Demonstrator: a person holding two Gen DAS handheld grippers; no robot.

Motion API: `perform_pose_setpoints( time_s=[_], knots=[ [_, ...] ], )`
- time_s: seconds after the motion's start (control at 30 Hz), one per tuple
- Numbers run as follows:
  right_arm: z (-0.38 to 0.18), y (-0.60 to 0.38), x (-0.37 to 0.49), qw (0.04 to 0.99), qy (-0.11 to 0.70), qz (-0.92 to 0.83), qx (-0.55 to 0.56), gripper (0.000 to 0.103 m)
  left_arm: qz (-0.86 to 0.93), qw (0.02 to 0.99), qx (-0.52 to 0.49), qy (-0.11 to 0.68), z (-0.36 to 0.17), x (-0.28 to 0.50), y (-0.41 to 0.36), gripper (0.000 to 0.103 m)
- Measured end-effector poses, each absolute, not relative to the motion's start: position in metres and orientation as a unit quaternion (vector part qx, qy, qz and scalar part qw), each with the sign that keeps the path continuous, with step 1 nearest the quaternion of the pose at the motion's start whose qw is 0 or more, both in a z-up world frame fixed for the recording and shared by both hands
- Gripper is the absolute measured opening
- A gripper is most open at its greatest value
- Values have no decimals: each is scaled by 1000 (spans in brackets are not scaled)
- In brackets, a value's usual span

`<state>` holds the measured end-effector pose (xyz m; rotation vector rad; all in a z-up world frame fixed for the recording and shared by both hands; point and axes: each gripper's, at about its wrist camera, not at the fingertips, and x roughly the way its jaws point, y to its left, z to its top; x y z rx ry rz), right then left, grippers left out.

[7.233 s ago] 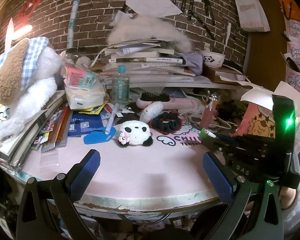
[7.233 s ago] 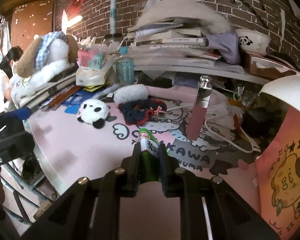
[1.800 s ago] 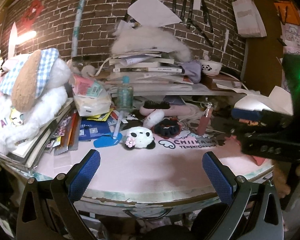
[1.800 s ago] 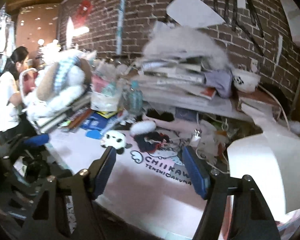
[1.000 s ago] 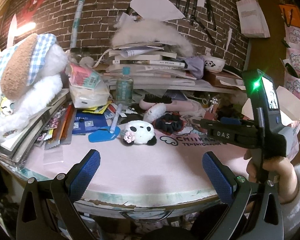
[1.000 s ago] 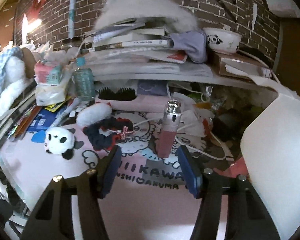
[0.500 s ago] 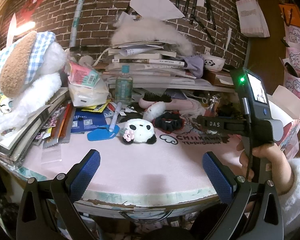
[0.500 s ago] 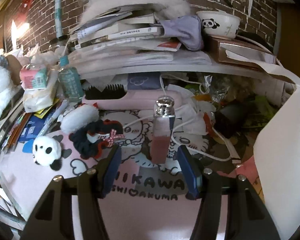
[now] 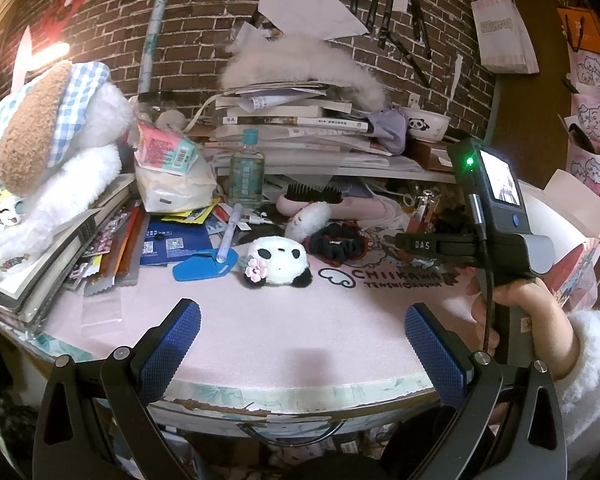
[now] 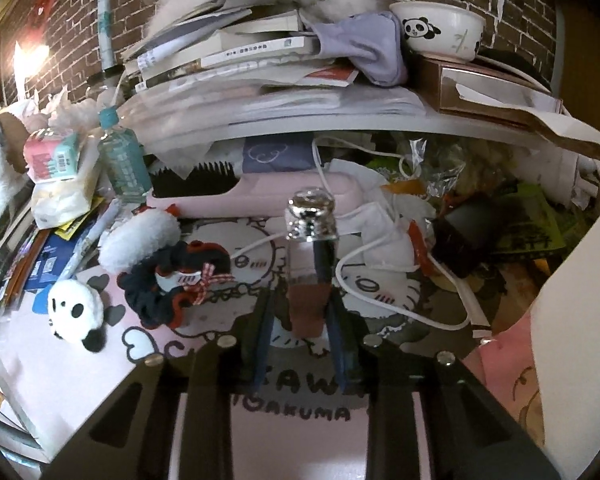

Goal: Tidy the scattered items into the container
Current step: 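Lift the perfume bottle with the right gripper and carry it over the box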

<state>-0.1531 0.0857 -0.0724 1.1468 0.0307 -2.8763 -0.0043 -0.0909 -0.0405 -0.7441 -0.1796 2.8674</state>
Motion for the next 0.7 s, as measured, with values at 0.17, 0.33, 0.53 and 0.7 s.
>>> perform_pose_setpoints(
  time_s=[0.17,0.33,0.53,0.7],
  knots=[
    [-74,85,-158,21,12,-929,370,23,962,88,-250,-60,-41,-5,-91,102],
    [-75,86,-161,24,7,-929,370,15,962,88,-251,-61,-42,-5,-90,102],
    [-75,85,-160,31,5,-930,366,15,962,88,-250,-60,-42,-5,-91,102],
    [-72,81,-155,37,13,-934,355,15,962,88,-251,-61,-42,-5,-90,102]
  ],
)
